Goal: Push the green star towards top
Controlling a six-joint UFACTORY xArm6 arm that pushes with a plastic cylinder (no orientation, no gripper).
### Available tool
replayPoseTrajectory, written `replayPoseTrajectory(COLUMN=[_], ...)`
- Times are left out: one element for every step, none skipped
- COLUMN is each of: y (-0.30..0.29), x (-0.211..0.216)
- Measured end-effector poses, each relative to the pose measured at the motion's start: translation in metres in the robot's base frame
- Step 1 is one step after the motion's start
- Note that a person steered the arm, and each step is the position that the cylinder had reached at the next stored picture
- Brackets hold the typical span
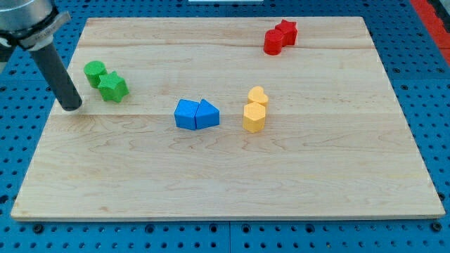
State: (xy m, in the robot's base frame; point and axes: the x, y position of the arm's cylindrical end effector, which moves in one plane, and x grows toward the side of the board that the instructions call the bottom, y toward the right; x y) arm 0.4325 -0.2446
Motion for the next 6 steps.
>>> replayPoseTrajectory(y=[0.048, 0.05, 0.049, 0.048, 0.048, 0.048], x=[0.0, -0.015, -0.029, -0.039, -0.053, -0.067])
